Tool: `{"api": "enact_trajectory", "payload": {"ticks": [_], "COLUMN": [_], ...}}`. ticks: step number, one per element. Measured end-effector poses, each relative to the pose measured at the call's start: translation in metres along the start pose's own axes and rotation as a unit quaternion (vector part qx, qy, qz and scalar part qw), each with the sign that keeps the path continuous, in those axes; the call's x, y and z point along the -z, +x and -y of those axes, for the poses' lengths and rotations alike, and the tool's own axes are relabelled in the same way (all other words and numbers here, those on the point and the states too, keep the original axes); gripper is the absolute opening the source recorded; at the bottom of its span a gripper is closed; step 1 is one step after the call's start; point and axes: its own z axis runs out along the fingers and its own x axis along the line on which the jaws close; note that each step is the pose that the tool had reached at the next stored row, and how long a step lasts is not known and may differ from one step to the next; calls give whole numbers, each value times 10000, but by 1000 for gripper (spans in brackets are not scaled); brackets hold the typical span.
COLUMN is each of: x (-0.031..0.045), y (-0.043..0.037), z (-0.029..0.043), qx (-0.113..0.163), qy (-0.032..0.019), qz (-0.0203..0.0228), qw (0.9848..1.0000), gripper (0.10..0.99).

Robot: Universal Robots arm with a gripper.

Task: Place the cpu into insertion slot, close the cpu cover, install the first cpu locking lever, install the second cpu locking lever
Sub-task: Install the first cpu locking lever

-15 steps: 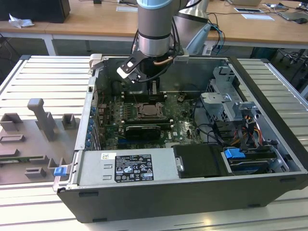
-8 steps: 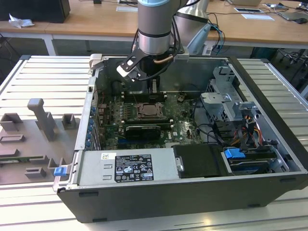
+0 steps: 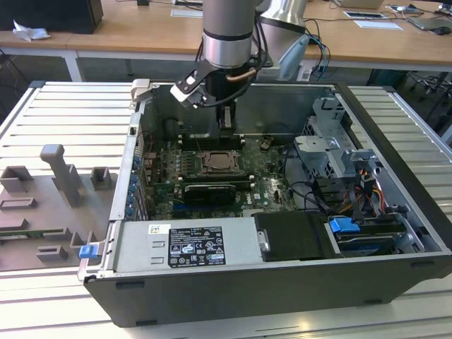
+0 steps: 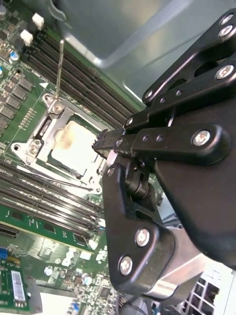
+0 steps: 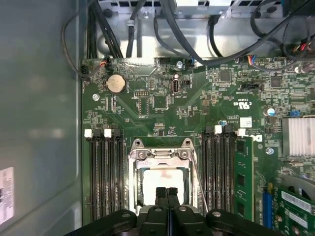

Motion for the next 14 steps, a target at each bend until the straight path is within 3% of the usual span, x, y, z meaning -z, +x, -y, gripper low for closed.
{"api": "enact_trajectory", "payload": {"ticks": [2, 7, 12, 14], "x": [69, 72, 64, 60], "y": [0, 0, 0, 0], "z": [-3, -3, -2, -2], "qx": [0, 470, 1024, 1254], "qy": [1, 4, 17, 22], "qz": [1, -17, -35, -44], "qw": [10000, 9989, 9947, 9921], "gripper": [106, 106, 106, 106]}}
